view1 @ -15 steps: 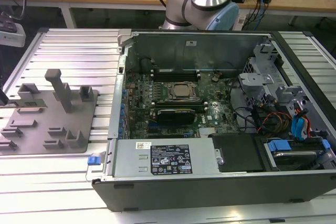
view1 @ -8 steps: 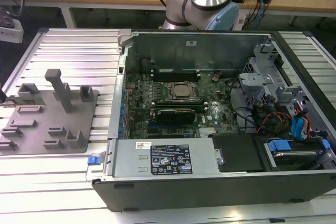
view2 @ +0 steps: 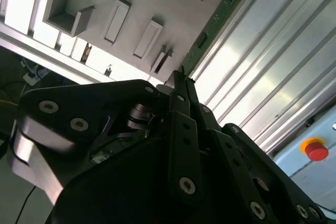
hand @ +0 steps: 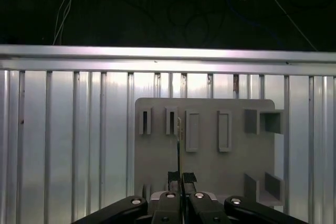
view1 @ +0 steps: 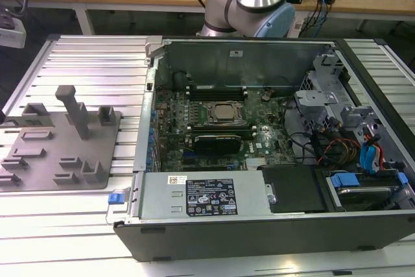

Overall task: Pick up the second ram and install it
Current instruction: 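Pick up the second ram and move it above second insertion slot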

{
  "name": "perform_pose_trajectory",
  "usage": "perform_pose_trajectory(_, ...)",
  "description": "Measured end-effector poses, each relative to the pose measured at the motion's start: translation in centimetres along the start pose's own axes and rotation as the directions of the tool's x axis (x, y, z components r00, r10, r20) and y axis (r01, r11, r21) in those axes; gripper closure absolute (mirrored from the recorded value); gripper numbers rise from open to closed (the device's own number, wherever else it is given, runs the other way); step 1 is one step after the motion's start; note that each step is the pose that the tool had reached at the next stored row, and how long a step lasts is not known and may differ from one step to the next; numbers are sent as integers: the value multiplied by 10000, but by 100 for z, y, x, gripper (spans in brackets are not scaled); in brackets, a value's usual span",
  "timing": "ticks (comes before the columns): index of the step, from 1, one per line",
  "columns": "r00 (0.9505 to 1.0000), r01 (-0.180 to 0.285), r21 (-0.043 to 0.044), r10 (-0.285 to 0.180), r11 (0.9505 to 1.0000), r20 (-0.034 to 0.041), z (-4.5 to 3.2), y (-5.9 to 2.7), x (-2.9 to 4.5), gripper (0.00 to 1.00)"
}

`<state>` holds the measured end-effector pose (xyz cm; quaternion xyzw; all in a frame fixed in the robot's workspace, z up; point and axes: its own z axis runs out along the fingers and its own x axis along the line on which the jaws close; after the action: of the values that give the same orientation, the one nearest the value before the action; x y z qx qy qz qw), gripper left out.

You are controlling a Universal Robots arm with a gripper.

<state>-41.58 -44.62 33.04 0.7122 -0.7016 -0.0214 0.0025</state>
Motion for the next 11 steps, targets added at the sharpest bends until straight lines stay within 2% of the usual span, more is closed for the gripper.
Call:
perform_pose_trajectory(4,10000,1,2,-1,10000,0,-77,3,-2,90)
perform_pose_trajectory(11,10000,0,2,0,10000,0,-328,11,-9,90)
